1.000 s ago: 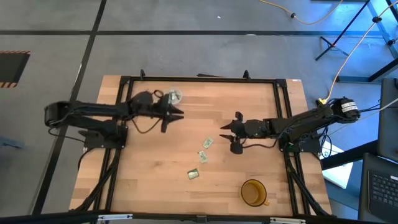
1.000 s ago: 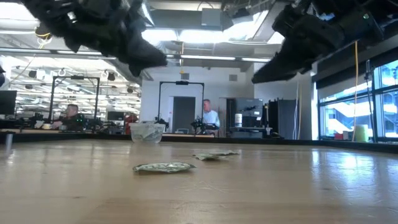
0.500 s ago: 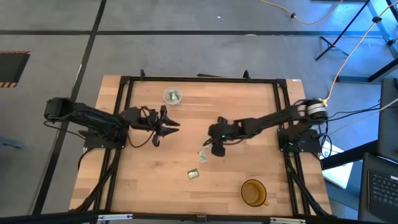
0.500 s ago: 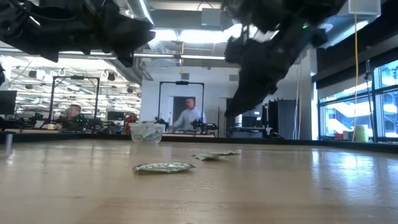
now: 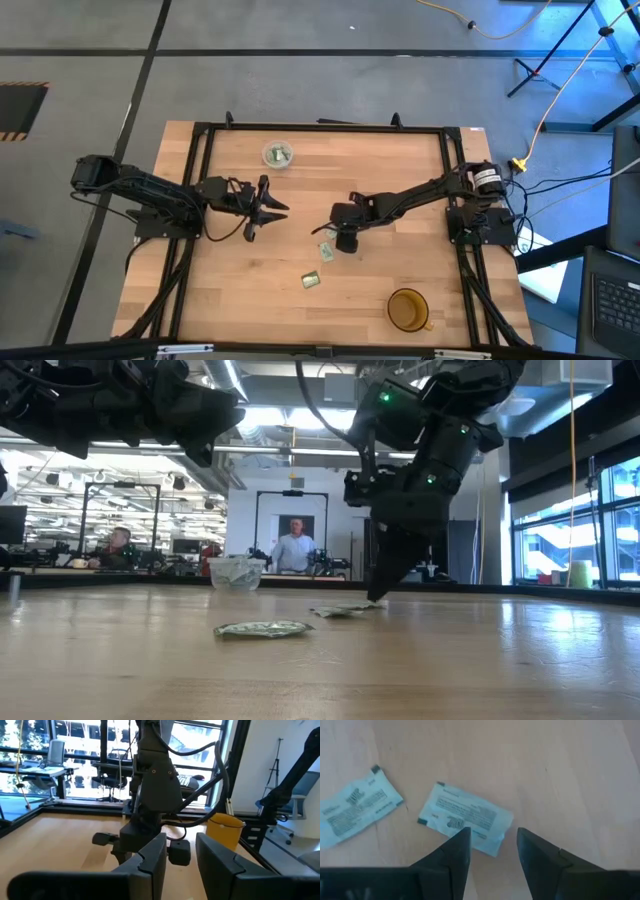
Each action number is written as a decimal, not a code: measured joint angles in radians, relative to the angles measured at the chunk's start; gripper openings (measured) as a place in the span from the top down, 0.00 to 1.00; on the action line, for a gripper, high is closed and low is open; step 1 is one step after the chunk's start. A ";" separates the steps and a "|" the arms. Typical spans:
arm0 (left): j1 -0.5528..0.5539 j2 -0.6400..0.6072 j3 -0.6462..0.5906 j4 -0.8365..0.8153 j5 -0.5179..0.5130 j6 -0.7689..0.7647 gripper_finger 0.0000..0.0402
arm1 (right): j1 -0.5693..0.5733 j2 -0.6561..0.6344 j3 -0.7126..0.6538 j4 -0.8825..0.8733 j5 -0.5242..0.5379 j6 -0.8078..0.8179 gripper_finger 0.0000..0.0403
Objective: Pick and place Stevia / Truvia into bins
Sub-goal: Put the stevia packet into the transparent container
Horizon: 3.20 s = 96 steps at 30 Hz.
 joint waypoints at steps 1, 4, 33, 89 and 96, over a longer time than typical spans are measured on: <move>0.000 0.000 0.000 0.000 0.000 0.003 0.75 | 0.000 0.000 0.000 -0.006 0.000 0.010 0.60; 0.000 0.000 0.000 0.000 0.000 0.012 0.76 | 0.000 0.000 -0.008 -0.012 0.000 0.014 0.64; 0.000 0.000 0.000 -0.024 0.000 0.013 0.76 | -0.001 0.087 -0.003 0.019 -0.015 -0.015 0.94; -0.188 0.368 0.229 -0.175 -0.154 0.746 0.71 | -0.034 -0.042 0.205 0.055 -0.377 -0.197 1.00; -0.205 0.368 0.229 -0.150 -0.154 0.767 0.74 | -0.057 -0.043 0.205 0.060 -0.376 -0.169 1.00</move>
